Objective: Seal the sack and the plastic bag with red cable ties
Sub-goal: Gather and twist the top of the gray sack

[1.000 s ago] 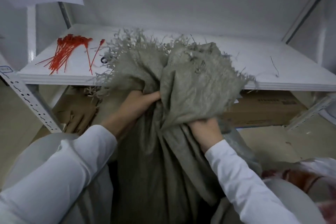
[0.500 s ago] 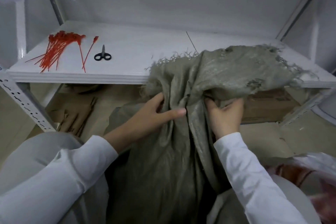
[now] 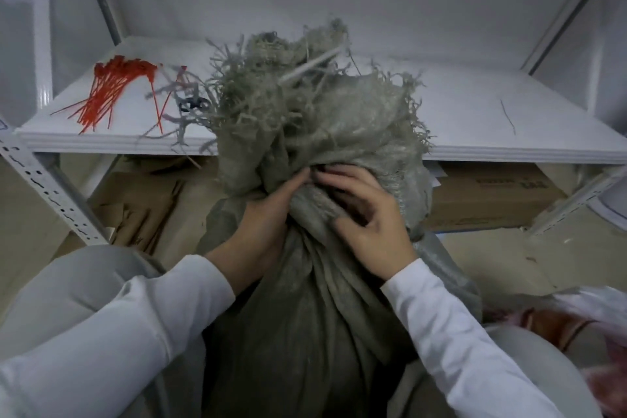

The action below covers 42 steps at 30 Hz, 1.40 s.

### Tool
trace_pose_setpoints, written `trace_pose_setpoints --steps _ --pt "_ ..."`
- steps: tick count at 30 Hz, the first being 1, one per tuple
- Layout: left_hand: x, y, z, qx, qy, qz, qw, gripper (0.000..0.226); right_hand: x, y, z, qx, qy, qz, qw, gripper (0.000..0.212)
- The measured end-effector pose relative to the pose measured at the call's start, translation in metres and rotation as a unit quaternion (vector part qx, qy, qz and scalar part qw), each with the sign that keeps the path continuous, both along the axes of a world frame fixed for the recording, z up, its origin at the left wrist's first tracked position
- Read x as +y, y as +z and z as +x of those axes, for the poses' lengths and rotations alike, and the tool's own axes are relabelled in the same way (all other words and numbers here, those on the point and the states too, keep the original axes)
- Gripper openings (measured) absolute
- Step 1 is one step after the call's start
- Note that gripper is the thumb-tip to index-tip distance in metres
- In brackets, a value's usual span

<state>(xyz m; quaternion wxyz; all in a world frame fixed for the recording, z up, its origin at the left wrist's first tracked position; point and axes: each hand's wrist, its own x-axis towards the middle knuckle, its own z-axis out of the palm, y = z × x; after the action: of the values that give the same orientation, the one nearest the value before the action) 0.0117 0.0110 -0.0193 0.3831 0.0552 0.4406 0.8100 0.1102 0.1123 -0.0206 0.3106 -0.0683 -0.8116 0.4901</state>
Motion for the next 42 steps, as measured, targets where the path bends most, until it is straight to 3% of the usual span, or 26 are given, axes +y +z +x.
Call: trace_pose_setpoints --steps 4,7,9,11,12,15,19,22,25,28,30,33,35,38,42 --pt "0.001 0.001 -0.01 -0.024 0.008 -0.038 0.999 0.039 0.027 0.002 0.006 -0.007 -0.22 -0.045 0.974 0.03" --pt "0.002 0.006 -0.009 -0.006 -0.043 -0.056 0.997 0.035 0.049 0.001 0.015 -0.115 -0.339 -0.103 0.928 0.07" --pt "0.001 0.008 -0.007 -0.006 -0.074 -0.066 0.995 0.034 0.059 -0.001 0.018 -0.118 -0.295 -0.214 0.924 0.083" --pt "0.0 0.01 -0.004 -0.001 -0.121 -0.076 0.99 0.033 0.059 0.003 0.018 -0.049 -0.206 -0.32 0.923 0.07" --pt "-0.001 0.011 -0.004 0.002 -0.143 -0.084 0.986 0.033 0.055 0.008 0.018 0.0 -0.182 -0.329 0.927 0.067" --pt "-0.001 0.009 0.0 0.024 -0.201 -0.131 0.97 0.029 0.043 0.024 0.018 0.108 -0.188 -0.207 0.954 0.06" --pt "0.002 0.0 0.006 0.048 -0.215 -0.18 0.959 0.029 0.031 0.033 0.018 0.175 -0.221 -0.106 0.954 0.04" --pt "0.002 -0.006 0.007 0.129 -0.123 -0.188 0.966 0.024 0.025 0.027 0.016 0.148 -0.197 -0.066 0.967 0.031" --pt "0.001 -0.006 0.001 0.169 -0.078 -0.159 0.97 0.029 0.022 0.023 0.013 0.121 -0.131 -0.083 0.98 0.038" --pt "-0.003 0.002 -0.001 0.066 -0.079 -0.15 0.983 0.015 0.023 0.023 0.013 0.096 -0.09 -0.128 0.983 0.045" --pt "-0.002 0.005 -0.006 -0.002 -0.091 -0.129 0.987 0.021 0.028 0.02 0.014 0.075 -0.129 -0.169 0.974 0.05" --pt "-0.003 0.011 -0.01 -0.036 -0.112 -0.096 0.988 0.03 0.039 0.013 0.014 0.003 -0.242 -0.246 0.939 0.06" --pt "-0.004 0.014 -0.009 -0.044 -0.126 -0.075 0.988 0.029 0.044 0.01 0.015 -0.071 -0.263 -0.321 0.907 0.072" --pt "-0.006 0.015 -0.007 -0.04 -0.156 -0.039 0.986 0.03 0.041 0.011 0.018 -0.135 -0.177 -0.38 0.898 0.072" --pt "-0.007 0.019 -0.008 -0.016 -0.169 0.0 0.985 0.037 0.027 0.01 0.018 -0.11 -0.057 -0.38 0.917 0.066"
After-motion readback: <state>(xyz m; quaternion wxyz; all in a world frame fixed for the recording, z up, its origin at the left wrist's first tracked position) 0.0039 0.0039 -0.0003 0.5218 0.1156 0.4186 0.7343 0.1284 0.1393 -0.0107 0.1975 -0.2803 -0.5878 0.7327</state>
